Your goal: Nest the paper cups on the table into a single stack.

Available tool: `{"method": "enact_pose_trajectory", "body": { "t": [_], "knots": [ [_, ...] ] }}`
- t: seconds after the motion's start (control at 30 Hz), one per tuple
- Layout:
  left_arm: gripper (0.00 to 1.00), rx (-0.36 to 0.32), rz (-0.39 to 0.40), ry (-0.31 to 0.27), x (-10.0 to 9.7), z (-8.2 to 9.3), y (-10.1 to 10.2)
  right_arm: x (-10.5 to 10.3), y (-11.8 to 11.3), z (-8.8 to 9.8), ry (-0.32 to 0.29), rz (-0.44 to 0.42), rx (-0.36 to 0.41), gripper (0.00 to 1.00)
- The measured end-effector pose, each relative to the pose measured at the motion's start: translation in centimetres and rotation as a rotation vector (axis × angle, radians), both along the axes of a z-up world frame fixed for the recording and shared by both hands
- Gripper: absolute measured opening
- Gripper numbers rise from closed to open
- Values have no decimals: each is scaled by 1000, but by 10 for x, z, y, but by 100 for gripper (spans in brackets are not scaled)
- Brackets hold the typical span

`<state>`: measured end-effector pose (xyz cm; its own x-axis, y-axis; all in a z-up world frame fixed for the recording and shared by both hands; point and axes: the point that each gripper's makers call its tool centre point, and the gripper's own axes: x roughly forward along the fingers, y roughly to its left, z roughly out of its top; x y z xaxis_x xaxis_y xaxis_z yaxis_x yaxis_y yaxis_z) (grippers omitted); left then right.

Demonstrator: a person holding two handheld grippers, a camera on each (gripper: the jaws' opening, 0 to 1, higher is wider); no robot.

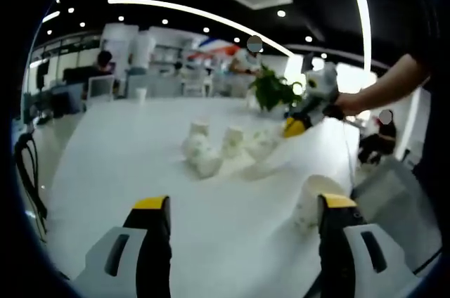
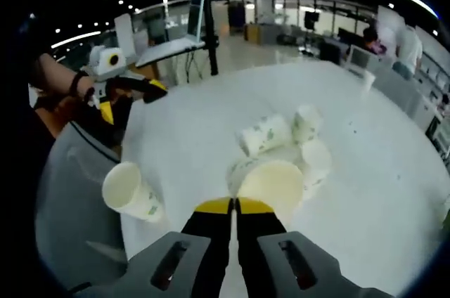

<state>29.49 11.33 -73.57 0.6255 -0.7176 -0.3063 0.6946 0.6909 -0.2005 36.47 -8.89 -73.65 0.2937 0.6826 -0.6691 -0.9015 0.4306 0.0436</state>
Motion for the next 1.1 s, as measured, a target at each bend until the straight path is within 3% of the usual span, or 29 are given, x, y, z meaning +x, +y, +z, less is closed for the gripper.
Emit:
{"method": "enact_pose_trajectory", "body": {
  "t": [0.37, 0.7, 1.1],
  "knots": [
    [85, -8, -25, -7, -3, 5, -8, -9, 6, 48, -87, 10, 31, 0],
    [84, -11, -34, -8, -4, 9, -10, -18, 7, 91, -180, 86, -15, 0],
    [84, -17, -36, -10, -8, 8, -11, -32, 12, 113, -239, 165, -69, 0]
  ]
}}
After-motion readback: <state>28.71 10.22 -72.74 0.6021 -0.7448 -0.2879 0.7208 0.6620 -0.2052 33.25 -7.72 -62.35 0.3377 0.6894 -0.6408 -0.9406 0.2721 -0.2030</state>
